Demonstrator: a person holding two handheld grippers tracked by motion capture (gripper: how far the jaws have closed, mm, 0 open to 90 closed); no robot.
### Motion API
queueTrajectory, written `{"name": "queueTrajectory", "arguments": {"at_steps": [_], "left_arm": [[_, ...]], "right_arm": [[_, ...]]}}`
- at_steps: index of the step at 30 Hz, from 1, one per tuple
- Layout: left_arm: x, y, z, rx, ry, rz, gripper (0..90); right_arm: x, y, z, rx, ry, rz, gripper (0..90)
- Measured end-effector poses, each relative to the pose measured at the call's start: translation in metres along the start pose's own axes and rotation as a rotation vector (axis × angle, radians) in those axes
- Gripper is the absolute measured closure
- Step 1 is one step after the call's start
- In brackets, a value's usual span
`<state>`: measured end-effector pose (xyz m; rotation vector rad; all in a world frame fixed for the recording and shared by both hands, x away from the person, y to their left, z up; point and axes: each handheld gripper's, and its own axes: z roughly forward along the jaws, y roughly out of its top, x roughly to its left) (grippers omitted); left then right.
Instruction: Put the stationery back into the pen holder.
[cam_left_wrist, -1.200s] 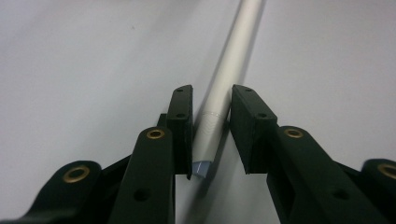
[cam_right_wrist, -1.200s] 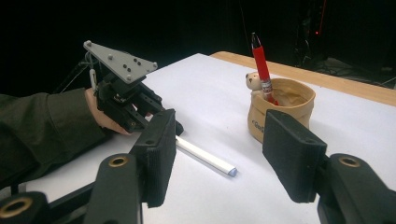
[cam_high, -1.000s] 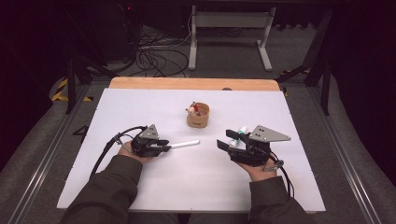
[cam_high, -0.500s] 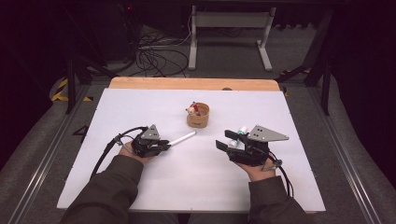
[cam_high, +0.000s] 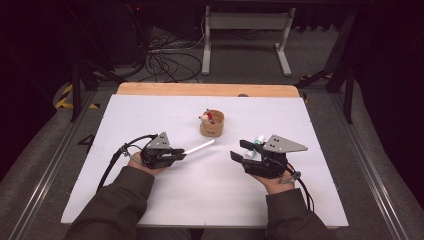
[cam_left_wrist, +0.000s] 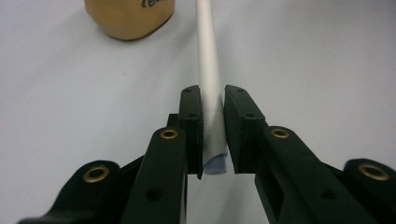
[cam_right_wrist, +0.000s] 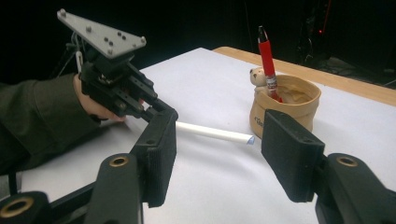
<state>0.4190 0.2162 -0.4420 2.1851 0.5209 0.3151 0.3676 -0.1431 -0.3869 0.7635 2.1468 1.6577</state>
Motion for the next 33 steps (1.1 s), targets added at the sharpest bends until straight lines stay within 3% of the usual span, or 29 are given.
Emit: {"name": "queueTrajectory", "arguments": {"at_steps": [8,13,19,20,21,24,28,33], "left_arm": [[-0.01,0.01,-0.004,-0.021,-0.039,0.006,78.1],[-0.015,0.017,-0.008,-0.032,-0.066,0.005,78.1],[-0.025,0.028,-0.01,-0.034,-0.094,0.011,78.1],[-0.025,0.028,-0.01,-0.034,-0.094,0.011,78.2],[-0.028,0.031,-0.01,-0.032,-0.103,0.005,78.1],[-0.03,0.033,-0.011,-0.032,-0.108,0.006,78.1],[-0.033,0.037,-0.012,-0.036,-0.122,0.003,78.1],[-0.036,0.04,-0.012,-0.035,-0.132,0.0,78.1]], "right_arm": [[0.003,-0.002,0.004,0.023,0.008,-0.058,45.1],[0.005,-0.002,0.006,0.038,-0.018,-0.111,44.9],[0.009,-0.005,0.012,0.087,-0.068,-0.234,45.6],[0.009,-0.005,0.012,0.087,-0.068,-0.234,45.6],[0.011,-0.006,0.013,0.097,-0.085,-0.272,45.7],[0.013,-0.007,0.014,0.104,-0.094,-0.299,45.8],[0.017,-0.01,0.018,0.138,-0.138,-0.402,45.7],[0.021,-0.012,0.021,0.153,-0.166,-0.466,46.0]]}}
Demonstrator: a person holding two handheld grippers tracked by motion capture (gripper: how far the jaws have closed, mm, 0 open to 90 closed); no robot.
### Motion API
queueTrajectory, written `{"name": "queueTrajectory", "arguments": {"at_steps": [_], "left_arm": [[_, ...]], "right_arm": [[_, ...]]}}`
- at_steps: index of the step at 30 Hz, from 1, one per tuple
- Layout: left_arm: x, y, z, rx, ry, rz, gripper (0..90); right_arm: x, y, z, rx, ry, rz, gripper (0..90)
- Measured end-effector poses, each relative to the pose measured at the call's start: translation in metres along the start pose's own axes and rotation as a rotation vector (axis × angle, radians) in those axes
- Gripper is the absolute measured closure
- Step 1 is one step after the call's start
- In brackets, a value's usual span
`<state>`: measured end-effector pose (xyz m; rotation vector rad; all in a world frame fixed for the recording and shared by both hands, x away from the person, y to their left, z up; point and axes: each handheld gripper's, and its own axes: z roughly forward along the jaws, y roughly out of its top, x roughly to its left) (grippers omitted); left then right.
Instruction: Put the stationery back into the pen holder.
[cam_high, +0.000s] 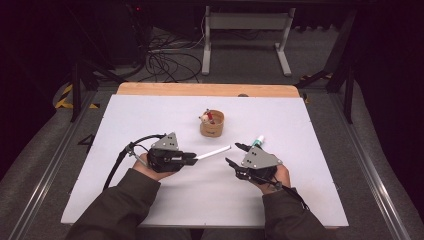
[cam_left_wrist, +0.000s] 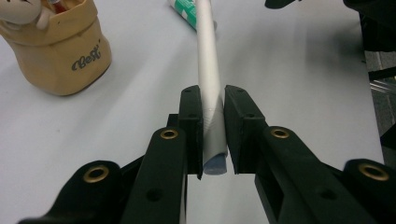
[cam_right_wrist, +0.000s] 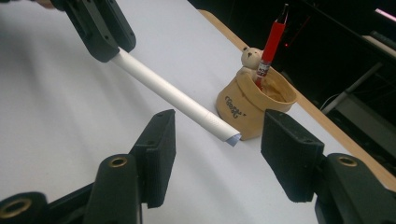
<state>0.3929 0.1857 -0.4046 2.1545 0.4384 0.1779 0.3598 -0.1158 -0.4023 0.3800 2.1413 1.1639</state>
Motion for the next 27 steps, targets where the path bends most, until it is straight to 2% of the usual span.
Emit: {"name": "queueTrajectory", "arguments": {"at_steps": [10,20,25,27], "left_arm": [[-0.004,0.005,0.001,-0.002,-0.016,-0.004,78.1],[-0.007,0.009,0.002,0.001,-0.024,-0.011,78.1],[-0.006,0.009,0.004,0.0,-0.031,-0.022,78.1],[-0.006,0.009,0.004,0.004,-0.03,-0.022,78.1]], "right_arm": [[0.012,0.002,0.006,0.041,-0.048,-0.138,48.9],[0.027,0.006,0.013,0.073,-0.112,-0.325,48.8],[0.032,0.006,0.015,0.083,-0.129,-0.366,49.3],[0.033,0.007,0.016,0.093,-0.144,-0.403,49.4]]}}
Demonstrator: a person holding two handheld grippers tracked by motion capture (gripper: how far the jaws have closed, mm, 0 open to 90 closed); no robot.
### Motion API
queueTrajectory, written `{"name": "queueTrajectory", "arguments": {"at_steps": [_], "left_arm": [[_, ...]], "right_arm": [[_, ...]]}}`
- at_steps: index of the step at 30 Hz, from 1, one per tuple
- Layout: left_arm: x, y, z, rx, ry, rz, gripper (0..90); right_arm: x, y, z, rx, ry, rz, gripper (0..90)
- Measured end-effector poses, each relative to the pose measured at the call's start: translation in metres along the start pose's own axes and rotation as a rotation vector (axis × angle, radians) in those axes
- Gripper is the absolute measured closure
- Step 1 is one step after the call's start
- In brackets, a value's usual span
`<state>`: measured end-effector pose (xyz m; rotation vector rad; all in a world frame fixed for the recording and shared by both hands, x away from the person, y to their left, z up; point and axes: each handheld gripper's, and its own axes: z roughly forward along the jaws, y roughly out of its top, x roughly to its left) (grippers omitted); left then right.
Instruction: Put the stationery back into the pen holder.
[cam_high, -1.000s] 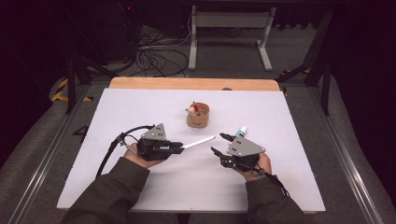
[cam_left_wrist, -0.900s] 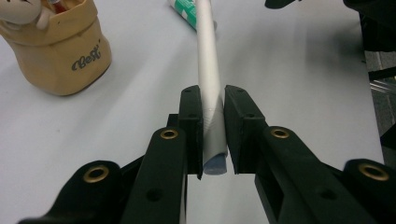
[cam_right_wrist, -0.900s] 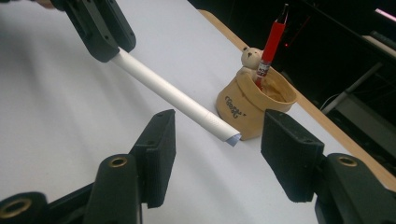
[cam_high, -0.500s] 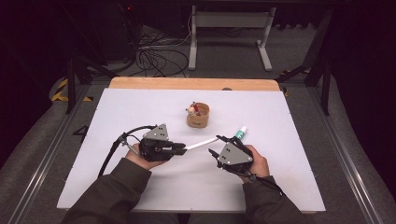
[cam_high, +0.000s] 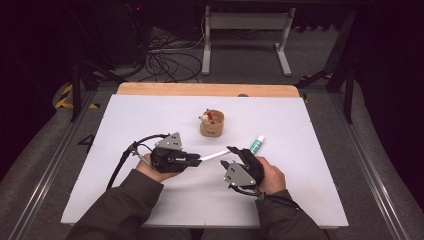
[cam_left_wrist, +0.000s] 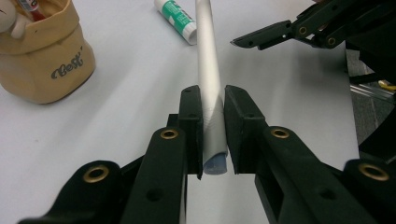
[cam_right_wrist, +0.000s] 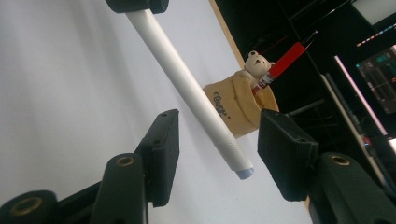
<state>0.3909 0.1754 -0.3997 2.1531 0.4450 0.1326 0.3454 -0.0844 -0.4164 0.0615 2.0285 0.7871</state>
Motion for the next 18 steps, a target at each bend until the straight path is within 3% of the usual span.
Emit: {"name": "queueTrajectory", "arguments": {"at_steps": [5,6,9,16,17,18], "left_arm": [[-0.001,0.0,0.001,0.003,-0.005,-0.009,78.1],[0.0,0.001,0.001,0.003,-0.007,-0.008,78.1],[0.0,0.001,0.001,0.004,-0.008,-0.012,78.1],[0.0,0.001,0.001,0.0,-0.008,-0.02,78.1],[0.0,0.001,0.001,0.0,-0.011,-0.021,78.1],[0.0,0.001,0.001,0.003,-0.011,-0.023,78.1]], "right_arm": [[0.004,0.003,0.002,0.007,-0.033,-0.07,50.5],[0.007,0.004,0.003,0.026,-0.043,-0.115,51.6],[0.011,0.005,0.005,0.04,-0.059,-0.163,53.0],[0.017,0.006,0.008,0.057,-0.099,-0.231,56.4],[0.019,0.007,0.01,0.062,-0.127,-0.264,57.5],[0.02,0.008,0.01,0.07,-0.123,-0.286,58.0]]}}
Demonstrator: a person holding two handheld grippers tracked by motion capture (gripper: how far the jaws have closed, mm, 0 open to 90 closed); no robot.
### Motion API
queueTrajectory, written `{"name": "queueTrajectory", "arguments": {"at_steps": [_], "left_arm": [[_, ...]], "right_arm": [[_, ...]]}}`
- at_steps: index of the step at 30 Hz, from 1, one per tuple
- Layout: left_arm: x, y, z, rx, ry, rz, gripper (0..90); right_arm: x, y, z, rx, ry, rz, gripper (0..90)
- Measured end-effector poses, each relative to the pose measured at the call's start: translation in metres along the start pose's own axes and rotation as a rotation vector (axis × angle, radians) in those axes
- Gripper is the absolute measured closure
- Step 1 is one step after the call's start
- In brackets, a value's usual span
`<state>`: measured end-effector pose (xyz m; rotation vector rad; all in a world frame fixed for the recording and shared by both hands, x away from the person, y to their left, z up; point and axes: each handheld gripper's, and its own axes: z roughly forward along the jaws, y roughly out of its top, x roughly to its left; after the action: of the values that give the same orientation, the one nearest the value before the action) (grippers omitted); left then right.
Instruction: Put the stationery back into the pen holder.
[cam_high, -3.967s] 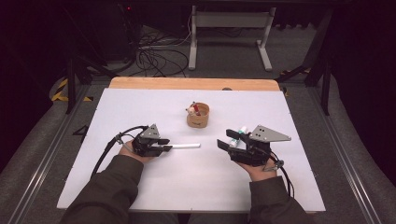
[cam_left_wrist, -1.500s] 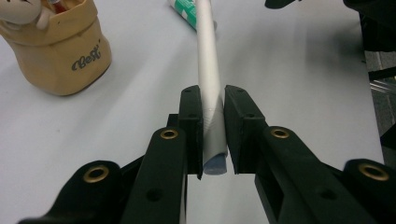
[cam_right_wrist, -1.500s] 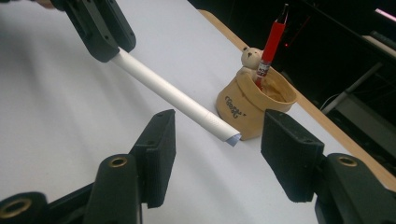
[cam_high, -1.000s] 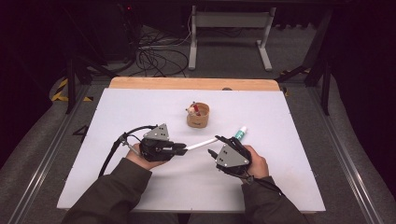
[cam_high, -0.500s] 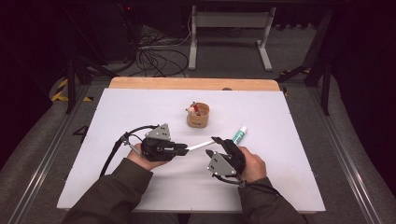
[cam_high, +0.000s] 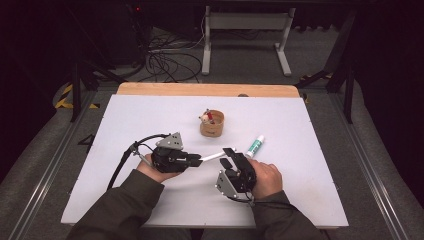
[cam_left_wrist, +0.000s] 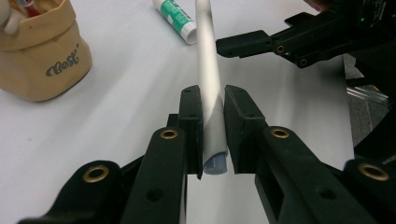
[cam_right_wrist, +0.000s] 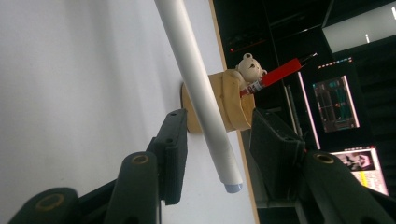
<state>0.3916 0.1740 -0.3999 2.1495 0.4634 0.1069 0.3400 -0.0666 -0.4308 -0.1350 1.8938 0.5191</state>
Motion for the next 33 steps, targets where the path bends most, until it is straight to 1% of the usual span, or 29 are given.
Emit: {"name": "queueTrajectory", "arguments": {"at_steps": [1,2,3,5,6,7,8,11,12,13,16,18,20,21,22,28,29,30,33], "left_arm": [[0.0,0.0,0.0,0.0,0.0,0.0,78.1],[0.0,0.0,0.0,-0.003,0.0,-0.003,78.1],[0.0,0.0,0.0,-0.005,0.0,-0.005,78.1],[0.0,0.0,0.0,-0.005,-0.001,-0.007,78.1],[0.0,0.0,0.0,-0.006,-0.003,-0.01,78.1],[0.0,0.0,0.0,-0.006,-0.003,-0.01,78.1],[0.0,0.0,0.0,-0.007,-0.004,-0.014,78.1],[0.001,0.0,0.001,-0.005,-0.004,-0.015,78.1],[0.001,0.0,0.001,-0.003,-0.003,-0.014,78.1],[0.001,0.0,0.001,-0.003,-0.004,-0.014,78.1],[0.001,0.0,0.001,-0.004,-0.009,-0.016,78.1],[0.001,0.0,0.002,-0.004,-0.011,-0.02,78.1],[0.002,-0.001,0.001,-0.005,-0.01,-0.022,78.1],[0.002,-0.001,0.001,-0.005,-0.01,-0.024,78.0],[0.002,-0.001,0.001,-0.003,-0.01,-0.024,78.1],[0.003,-0.001,0.0,-0.014,-0.01,-0.03,78.0],[0.003,-0.001,0.0,-0.024,-0.011,-0.033,78.0],[0.003,-0.001,-0.001,-0.026,-0.011,-0.032,78.0],[0.004,-0.001,-0.002,-0.034,-0.013,-0.035,77.8]], "right_arm": [[0.001,0.001,0.001,0.001,-0.01,-0.006,58.5],[0.003,0.002,0.001,0.007,-0.009,-0.015,59.0],[0.003,0.002,0.003,0.001,-0.018,-0.028,59.9],[0.005,0.003,0.003,0.005,-0.02,-0.032,60.9],[0.006,0.004,0.004,0.007,-0.029,-0.049,62.9],[0.006,0.004,0.004,0.007,-0.029,-0.049,62.9],[0.006,0.004,0.006,0.004,-0.033,-0.062,63.8],[0.009,0.005,0.008,0.01,-0.043,-0.067,65.7],[0.009,0.005,0.009,0.007,-0.048,-0.08,66.6],[0.01,0.005,0.009,0.009,-0.049,-0.074,67.8],[0.011,0.006,0.01,0.006,-0.046,-0.091,71.4],[0.012,0.006,0.011,0.002,-0.052,-0.102,72.6],[0.013,0.007,0.011,0.008,-0.063,-0.099,73.2],[0.014,0.007,0.011,0.006,-0.058,-0.11,73.6],[0.014,0.007,0.012,0.011,-0.067,-0.116,73.8],[0.018,0.007,0.012,0.022,-0.061,-0.128,77.2],[0.019,0.007,0.012,0.026,-0.061,-0.134,77.9],[0.018,0.008,0.013,0.019,-0.069,-0.155,78.5],[0.019,0.008,0.014,0.019,-0.063,-0.164,79.0]]}}
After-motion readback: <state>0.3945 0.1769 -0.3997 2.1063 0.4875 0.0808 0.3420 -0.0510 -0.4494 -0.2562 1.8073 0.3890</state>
